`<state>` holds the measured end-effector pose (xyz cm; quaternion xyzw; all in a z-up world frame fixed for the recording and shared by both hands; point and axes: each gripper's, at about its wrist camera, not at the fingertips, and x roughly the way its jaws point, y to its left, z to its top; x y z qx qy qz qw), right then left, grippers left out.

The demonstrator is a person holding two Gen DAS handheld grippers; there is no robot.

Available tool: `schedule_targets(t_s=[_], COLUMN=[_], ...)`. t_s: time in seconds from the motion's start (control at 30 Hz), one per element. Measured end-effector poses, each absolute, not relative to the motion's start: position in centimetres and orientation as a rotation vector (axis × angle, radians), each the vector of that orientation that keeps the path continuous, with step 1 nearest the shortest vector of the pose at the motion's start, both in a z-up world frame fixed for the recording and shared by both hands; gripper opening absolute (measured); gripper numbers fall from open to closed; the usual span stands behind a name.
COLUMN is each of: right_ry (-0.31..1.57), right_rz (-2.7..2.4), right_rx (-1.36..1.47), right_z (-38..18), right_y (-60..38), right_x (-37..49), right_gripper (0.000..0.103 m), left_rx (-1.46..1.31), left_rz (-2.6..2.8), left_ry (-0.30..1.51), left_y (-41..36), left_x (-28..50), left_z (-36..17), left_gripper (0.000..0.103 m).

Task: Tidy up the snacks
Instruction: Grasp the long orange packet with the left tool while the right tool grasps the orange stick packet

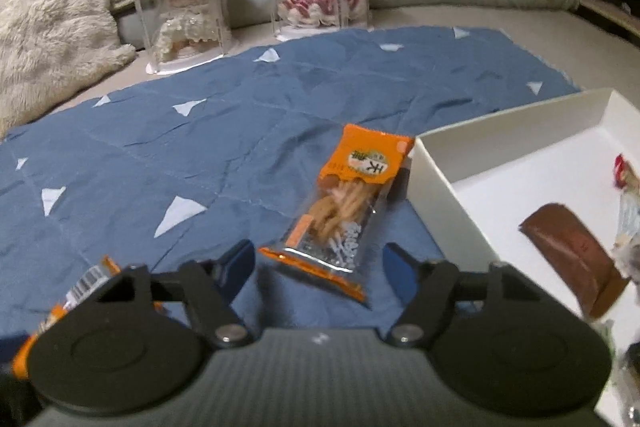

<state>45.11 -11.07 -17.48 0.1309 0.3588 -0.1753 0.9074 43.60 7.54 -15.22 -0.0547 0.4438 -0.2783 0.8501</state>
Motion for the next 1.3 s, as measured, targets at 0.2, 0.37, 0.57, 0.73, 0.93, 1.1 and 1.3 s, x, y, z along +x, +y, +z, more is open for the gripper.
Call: schedule_targets(t_s=[0.2,0.37,0.57,0.73,0.93,1.1,1.3], right_ry=[0.737,0.75,0.802,0.865,0.931,0.907,0.908], right_rz=[-0.325,-0.257,-0.129,0.013,0.071,0.062,-0.013], right_rx=[0.347,0.392,0.397,0.308,0.229,0.302,0.444], right_z=[-17.4,-17.0,-16.6,-16.2,-15.6,-15.4,-16.1], right_y=[-12.1,-12.2,-12.2,-12.2,-13.2,-14.7,-15.2], right_x=[44.7,44.2,44.3,44.1,43.3,43.7,45.0], right_gripper=[0.058,0.055,0.052,0.052,0.055,0.061,0.065], left_rx=[-0.011,0.108,0.086,0.057,0.057,0.017,0.013], left_rz=[-0.539,-0.539,-0.589,-0.599,-0.504,-0.397,-0.27], left_ry=[0.897,0.888,0.947,0.964,0.997,1.009,1.001], left_y=[6.5,5.6,5.3,4.7,3.9,3.1,2.1], left_x=[43.6,44.1,42.8,41.1,41.2,42.0,42.8], left_z=[-14.5,-14.7,-15.9,-15.8,-15.3,-15.3,-15.6], left_gripper=[0.103,0.102,0.099,0.094,0.086,0.077,0.066])
